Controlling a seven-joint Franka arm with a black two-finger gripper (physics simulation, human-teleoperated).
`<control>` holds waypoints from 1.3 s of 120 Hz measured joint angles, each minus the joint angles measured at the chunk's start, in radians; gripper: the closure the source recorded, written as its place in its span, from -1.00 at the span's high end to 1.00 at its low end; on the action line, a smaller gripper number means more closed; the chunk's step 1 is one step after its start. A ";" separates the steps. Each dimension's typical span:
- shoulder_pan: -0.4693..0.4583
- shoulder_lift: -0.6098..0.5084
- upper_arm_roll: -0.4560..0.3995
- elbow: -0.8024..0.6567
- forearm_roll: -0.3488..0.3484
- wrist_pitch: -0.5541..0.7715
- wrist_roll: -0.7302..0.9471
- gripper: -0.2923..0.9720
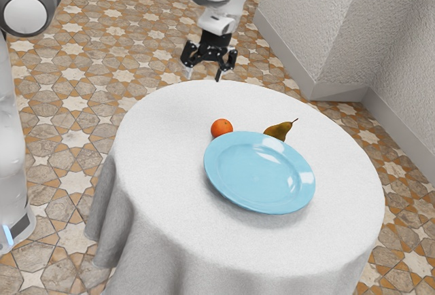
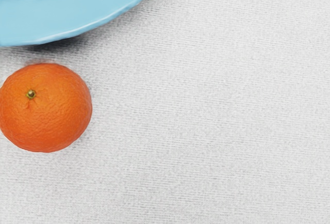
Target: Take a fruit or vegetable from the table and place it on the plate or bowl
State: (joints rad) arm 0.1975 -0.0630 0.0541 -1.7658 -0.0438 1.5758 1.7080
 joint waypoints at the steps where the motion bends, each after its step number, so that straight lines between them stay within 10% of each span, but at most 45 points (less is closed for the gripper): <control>1: -0.001 0.000 0.000 0.000 0.000 0.002 0.001 0.54; 68: 0.015 0.007 -0.078 -0.069 -0.005 0.106 0.035 0.54; 122: -0.140 0.107 -0.104 0.026 -0.013 0.160 -0.043 0.54; 156: 0.112 0.150 -0.098 0.055 -0.020 0.172 -0.077 0.54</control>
State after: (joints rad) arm 0.3094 0.0865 -0.0435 -1.7111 -0.0636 1.7473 1.6309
